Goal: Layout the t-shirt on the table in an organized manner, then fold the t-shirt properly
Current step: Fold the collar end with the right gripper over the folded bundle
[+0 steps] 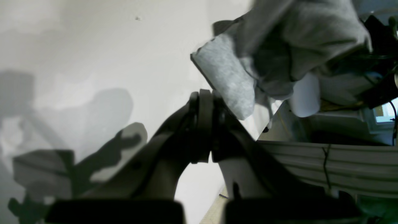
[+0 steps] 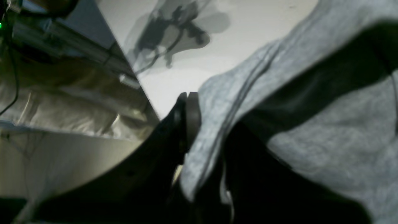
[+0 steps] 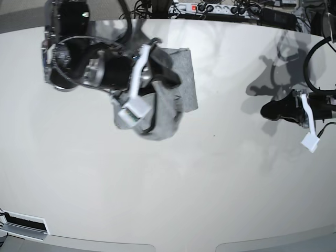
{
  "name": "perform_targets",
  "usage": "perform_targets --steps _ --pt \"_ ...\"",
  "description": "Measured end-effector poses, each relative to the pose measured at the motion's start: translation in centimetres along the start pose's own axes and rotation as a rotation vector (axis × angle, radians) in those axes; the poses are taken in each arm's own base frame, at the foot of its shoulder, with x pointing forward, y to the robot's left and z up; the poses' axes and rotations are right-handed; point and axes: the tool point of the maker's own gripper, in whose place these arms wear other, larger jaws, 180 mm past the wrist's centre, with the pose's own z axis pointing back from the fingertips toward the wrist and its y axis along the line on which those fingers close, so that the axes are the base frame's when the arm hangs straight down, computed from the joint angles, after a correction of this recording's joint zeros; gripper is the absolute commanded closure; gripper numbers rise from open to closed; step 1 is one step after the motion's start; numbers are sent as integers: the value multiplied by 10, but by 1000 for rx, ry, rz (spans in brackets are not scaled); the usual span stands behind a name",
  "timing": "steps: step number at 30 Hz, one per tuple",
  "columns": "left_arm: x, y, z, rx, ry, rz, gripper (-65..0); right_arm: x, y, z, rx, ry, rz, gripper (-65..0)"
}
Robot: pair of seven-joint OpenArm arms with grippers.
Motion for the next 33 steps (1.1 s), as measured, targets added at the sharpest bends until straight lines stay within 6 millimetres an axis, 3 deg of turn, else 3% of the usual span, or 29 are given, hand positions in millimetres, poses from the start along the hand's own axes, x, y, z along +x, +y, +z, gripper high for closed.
perform_targets --steps 2,4,8,12,14,15,18,19,24,27,30,33 --pt "0 -1 -2 -4 -2 2 0 8 18 -12 61 -17 24 -404" --pt "0 -1 -1 -3 -1 1 0 16 32 -21 112 -23 55 -516" --pt "0 0 -1 -1 0 1 0 33 42 -22 178 -34 110 -523" --pt "-2 -1 -1 -3 11 1 0 31 17 -20 85 76 195 -518" --pt "-7 0 0 1 36 0 0 29 4 -17 37 139 234 -461" --pt "-8 0 1 0 47 0 0 32 -1 -14 25 139 250 -396" --pt "-4 -8 -1 -28 37 -17 0 38 -26 -5 -77 151 305 -59" --pt "-2 -15 -3 -37 49 -44 0 37 -40 -1 -145 166 327 0" --pt "3 -71 -25 -142 124 -249 0 46 -88 11 -334 121 413 0" --pt "-5 -112 -42 -236 163 -357 0 32 -116 6 -363 189 370 0" --pt "-23 -139 -65 -304 214 -404 0 21 -141 1 -368 248 320 0" --pt "-52 -149 -92 -316 316 -444 0 29 -162 1 -384 267 302 0"
